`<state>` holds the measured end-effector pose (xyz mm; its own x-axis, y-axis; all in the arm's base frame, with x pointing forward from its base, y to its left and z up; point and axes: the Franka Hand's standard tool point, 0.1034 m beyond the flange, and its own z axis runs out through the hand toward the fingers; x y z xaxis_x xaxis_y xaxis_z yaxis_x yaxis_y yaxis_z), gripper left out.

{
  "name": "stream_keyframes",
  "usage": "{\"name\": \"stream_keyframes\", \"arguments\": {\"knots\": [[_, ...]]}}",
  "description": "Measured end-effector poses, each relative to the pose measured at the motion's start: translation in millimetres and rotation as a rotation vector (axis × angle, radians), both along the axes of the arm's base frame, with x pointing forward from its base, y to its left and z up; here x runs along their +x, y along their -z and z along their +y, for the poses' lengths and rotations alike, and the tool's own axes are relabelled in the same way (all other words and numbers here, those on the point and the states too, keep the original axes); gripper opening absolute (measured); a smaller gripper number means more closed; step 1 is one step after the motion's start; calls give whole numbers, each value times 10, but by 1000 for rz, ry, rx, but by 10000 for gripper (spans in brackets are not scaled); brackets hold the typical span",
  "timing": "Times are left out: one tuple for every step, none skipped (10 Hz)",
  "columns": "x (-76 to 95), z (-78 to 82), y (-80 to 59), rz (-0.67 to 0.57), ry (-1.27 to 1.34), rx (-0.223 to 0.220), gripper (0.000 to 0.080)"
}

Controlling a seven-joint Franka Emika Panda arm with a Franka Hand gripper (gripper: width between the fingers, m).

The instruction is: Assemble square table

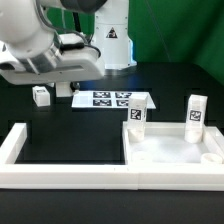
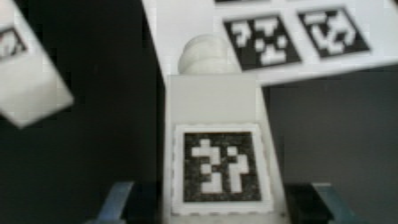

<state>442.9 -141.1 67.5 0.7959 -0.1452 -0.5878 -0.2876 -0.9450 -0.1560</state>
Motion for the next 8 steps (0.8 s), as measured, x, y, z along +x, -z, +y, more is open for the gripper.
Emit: {"name": "stream_keyframes", "arguments": {"knots": [[276,117,-175,-82,-13,-54,290],[645,341,-511,-219,-64,-75,290],[824,434,-764,-280,-82,-79,290],[904,398,-834,-348,-78,-101,290],[865,371,-753,-395,-65,-124,290],[887,356,-734,-451,-56,-146,290],[954,361,-735,-515,-50,-177,290],[1137,476,-724,-621,-60,-221,290]]}}
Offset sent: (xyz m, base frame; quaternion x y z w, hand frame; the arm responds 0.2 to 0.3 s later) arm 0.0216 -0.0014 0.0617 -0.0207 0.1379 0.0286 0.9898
